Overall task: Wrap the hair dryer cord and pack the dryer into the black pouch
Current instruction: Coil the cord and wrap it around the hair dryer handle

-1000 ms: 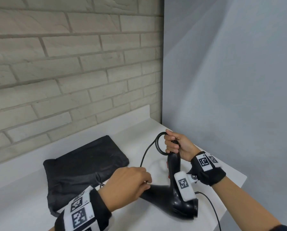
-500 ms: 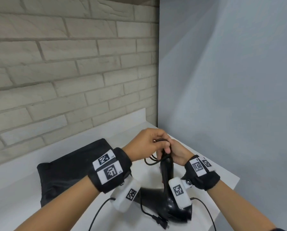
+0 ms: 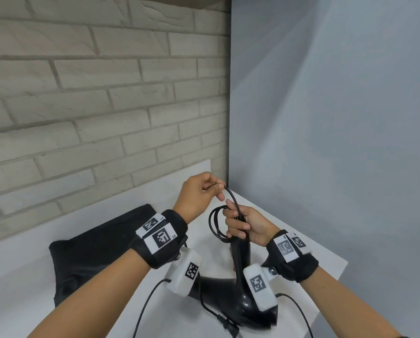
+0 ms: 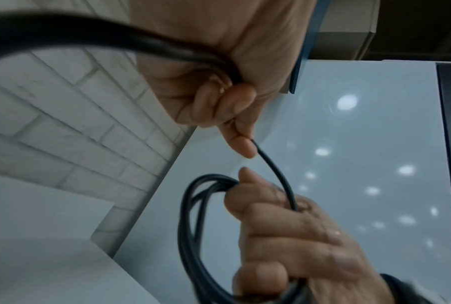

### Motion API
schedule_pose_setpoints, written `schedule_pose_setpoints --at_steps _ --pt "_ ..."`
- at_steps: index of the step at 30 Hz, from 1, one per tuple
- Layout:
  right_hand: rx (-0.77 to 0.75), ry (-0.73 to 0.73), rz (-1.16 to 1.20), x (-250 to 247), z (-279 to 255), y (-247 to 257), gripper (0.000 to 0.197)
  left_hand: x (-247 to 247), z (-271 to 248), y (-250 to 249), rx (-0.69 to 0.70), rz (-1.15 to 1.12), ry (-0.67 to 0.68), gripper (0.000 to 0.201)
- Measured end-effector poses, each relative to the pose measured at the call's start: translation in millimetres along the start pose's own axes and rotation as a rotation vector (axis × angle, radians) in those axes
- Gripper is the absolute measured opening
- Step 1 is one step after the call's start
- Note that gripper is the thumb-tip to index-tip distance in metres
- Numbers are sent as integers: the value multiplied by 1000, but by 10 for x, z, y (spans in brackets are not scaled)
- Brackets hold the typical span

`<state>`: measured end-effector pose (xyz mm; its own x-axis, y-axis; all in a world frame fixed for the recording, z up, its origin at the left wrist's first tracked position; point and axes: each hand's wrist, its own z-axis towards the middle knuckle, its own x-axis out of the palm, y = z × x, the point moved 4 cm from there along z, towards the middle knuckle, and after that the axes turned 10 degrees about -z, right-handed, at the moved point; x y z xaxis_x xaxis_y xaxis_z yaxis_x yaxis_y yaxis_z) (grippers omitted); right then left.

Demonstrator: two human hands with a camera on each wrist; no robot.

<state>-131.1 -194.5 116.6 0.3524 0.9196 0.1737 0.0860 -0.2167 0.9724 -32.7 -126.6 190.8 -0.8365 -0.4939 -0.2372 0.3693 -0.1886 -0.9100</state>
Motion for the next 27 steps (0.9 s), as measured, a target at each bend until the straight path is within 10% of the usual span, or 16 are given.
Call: schedule_pose_setpoints --at_steps 7,19,27 --pt "24 64 25 18 29 -15 54 -258 49 375 -96 443 -130 25" --pt "34 60 177 -67 57 -106 42 -2 -343 725 -347 90 132 36" --pt "18 49 133 -55 51 -103 44 103 -317 604 -268 70 14 12"
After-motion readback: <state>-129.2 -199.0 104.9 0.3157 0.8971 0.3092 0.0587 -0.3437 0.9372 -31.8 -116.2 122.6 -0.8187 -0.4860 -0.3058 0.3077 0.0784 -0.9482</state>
